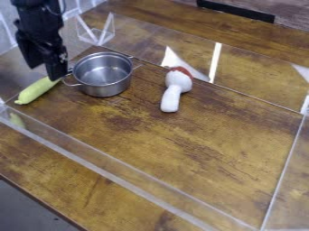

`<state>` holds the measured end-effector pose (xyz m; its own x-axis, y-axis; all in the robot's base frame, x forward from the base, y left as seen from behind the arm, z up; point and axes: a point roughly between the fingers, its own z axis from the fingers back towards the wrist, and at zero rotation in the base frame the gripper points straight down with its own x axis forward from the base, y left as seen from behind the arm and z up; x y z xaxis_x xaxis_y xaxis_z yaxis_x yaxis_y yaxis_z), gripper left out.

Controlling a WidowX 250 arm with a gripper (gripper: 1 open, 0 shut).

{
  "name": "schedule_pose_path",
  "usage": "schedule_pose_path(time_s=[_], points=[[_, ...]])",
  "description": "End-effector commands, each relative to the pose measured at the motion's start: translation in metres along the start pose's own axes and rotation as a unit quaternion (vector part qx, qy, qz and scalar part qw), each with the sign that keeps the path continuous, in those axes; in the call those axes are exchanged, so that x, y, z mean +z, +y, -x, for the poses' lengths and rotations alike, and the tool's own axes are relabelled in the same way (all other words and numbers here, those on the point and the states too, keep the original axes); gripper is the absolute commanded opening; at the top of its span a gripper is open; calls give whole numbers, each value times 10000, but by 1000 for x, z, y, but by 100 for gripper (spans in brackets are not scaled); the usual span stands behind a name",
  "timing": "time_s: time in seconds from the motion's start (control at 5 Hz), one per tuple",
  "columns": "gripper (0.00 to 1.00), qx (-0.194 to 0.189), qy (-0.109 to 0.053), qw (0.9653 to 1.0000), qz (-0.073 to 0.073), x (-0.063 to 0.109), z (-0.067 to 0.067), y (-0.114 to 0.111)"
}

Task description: Move the green spoon to the right

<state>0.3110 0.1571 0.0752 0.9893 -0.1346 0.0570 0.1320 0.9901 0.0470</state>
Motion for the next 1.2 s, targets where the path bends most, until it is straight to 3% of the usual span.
schedule_pose_path(time_s=[0.0,0.4,0.6,1.0], points=[[100,153,-212,9995,-188,-4,-5,19],[100,103,-229,9996,-140,-35,-5,32],[100,-7,-242,9997,-97,-43,-2,36],[100,146,-169,9998,-2,-51,4,29]])
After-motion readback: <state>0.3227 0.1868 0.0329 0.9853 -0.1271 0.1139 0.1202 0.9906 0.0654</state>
